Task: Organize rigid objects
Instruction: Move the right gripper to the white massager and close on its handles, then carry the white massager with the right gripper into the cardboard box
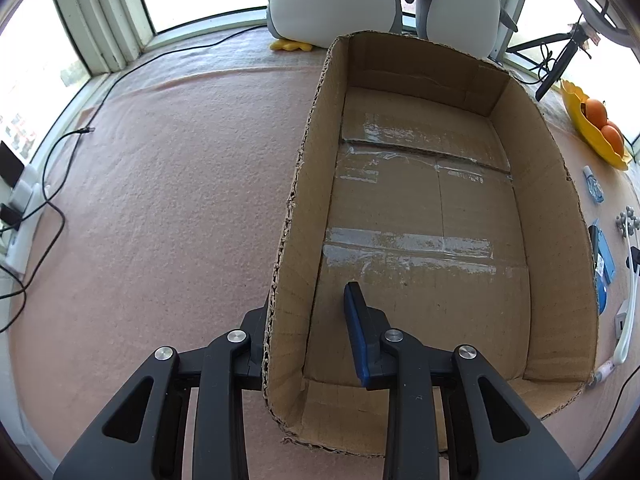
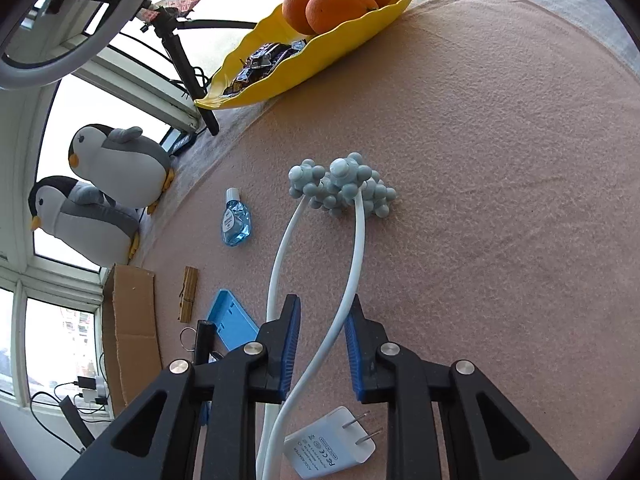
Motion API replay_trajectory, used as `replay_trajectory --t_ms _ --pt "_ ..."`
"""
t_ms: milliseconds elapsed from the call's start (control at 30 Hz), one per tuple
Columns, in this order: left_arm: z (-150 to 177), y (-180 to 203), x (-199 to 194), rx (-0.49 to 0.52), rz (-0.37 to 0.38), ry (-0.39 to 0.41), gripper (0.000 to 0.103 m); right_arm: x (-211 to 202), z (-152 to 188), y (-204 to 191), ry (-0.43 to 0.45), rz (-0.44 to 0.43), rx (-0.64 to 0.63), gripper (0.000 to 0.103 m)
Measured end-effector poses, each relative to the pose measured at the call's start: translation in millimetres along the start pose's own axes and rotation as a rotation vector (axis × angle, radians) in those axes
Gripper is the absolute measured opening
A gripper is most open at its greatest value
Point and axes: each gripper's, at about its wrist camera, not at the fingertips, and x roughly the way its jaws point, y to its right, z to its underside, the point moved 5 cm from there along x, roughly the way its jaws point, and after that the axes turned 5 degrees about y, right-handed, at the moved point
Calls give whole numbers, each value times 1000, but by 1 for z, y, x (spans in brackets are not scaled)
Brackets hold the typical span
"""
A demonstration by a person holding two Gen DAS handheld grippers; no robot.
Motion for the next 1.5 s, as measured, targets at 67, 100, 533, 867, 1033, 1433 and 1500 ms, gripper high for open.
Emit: replay_trajectory --t_ms 67,100,533,867,1033,1433,1500 --pt "-1 1 0 8 -7 -2 28 1 -1 0 8 -39 16 10" --pt "-1 2 0 10 -11 -4 28 1 -1 -1 19 -50 17 9" --pt "-4 2 2 20 -29 -3 28 -7 -12 -33 71 -106 -77 5" --pt "-2 0 2 0 -11 6 28 -44 -15 -109 101 -163 -258 4" --pt "-2 -2 2 -4 2 7 28 -66 -2 -168 110 -228 -373 4" --pt "-4 -1 2 40 17 -8 28 -61 53 -303 39 -376 -563 4" --pt "-4 -1 3 45 20 -11 28 -50 63 -316 23 -376 -579 4"
